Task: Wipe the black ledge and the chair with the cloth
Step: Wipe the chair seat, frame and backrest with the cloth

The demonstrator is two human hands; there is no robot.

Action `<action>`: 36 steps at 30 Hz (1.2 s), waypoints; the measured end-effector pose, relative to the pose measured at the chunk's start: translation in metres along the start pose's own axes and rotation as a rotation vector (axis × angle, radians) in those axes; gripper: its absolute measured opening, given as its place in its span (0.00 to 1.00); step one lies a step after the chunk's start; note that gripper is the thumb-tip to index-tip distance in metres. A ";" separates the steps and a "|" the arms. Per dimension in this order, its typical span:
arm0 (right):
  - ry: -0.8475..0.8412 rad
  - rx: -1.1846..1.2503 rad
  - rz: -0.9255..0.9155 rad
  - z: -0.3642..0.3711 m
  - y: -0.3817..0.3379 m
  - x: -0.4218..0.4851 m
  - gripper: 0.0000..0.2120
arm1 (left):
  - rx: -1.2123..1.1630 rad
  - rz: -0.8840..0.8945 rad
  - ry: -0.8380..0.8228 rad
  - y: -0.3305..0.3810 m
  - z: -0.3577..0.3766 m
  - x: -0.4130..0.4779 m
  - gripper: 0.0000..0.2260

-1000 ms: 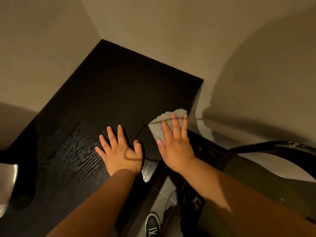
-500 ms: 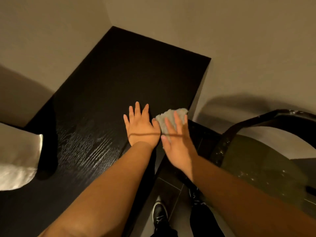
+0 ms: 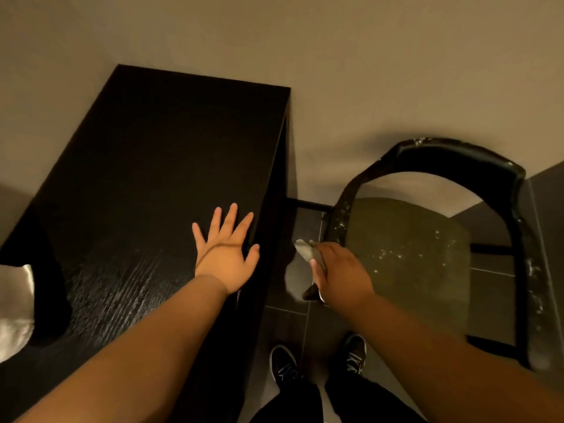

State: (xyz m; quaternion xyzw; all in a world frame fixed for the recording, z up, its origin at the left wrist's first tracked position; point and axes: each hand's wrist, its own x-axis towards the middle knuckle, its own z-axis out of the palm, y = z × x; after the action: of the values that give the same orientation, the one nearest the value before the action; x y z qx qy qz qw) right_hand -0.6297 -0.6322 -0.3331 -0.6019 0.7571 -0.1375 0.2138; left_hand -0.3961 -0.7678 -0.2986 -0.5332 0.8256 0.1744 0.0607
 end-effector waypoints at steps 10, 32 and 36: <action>-0.040 -0.070 0.128 0.077 0.055 -0.056 0.24 | 0.106 0.157 0.102 0.014 0.017 0.016 0.23; -0.295 -0.223 -0.112 0.091 0.076 -0.019 0.32 | 0.211 0.317 0.067 0.018 0.013 0.024 0.14; -0.241 -0.232 0.144 0.084 0.082 0.037 0.30 | 0.197 0.322 0.093 0.019 0.016 0.024 0.13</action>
State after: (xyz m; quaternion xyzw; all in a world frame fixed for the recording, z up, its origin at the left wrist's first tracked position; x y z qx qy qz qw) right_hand -0.6656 -0.6445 -0.4499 -0.5789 0.7778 0.0393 0.2414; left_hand -0.4244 -0.7754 -0.3159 -0.3930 0.9153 0.0755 0.0457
